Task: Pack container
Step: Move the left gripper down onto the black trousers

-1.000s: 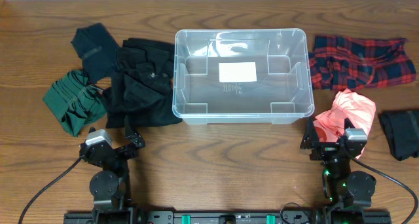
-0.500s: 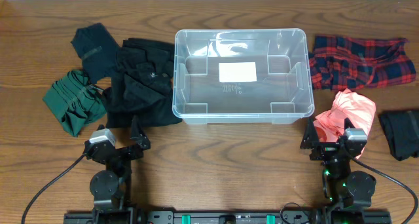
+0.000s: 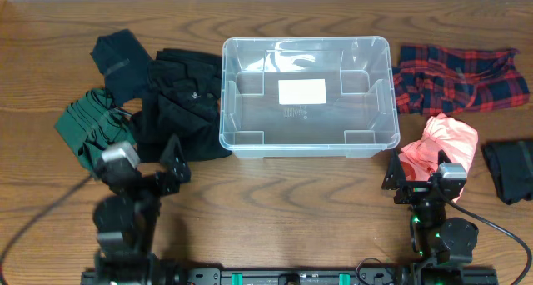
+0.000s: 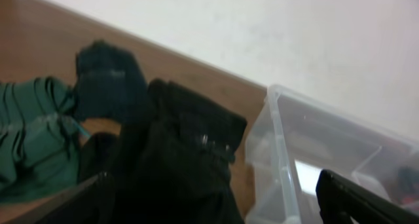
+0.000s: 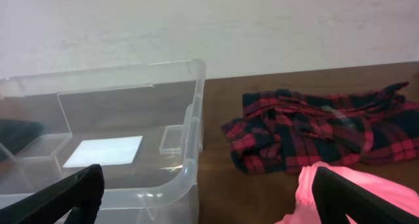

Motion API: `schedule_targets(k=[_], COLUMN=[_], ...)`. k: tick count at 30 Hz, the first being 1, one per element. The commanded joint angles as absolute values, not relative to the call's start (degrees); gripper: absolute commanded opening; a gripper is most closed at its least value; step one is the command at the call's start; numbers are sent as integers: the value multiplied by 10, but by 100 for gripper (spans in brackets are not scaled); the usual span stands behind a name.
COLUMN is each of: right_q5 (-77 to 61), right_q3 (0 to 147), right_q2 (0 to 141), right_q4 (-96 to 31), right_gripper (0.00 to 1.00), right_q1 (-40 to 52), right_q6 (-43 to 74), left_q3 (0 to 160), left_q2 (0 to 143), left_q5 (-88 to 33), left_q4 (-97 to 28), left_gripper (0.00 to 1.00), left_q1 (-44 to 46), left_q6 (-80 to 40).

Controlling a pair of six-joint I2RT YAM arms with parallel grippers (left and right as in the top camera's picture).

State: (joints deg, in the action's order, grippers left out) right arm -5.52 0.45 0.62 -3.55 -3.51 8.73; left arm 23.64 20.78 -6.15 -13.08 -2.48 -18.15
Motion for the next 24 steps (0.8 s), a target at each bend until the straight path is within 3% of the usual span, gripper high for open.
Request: schedule_targets(k=[1,10,16,24], right_q5=[-54,-54,-54,-54], right_q3=[3,3,3,3], right_q2=[3,3,3,3], right_q4=[-37,-37,-37,-37], right_gripper=[99,99,99,99], right_q1=[-27,-27,-27,-27], right_q6=[92,92,92,92], left_q3=[345,674,710,710], left_q2=[318,626,732,833], left_q5=[-86,-83,-65,-6], left_q4=[-184,-439,-393,-372], left_gripper=[98,98,98,98], left_q1=[-27,-27,-29,-29], left_q6=[-156,-31,102,162])
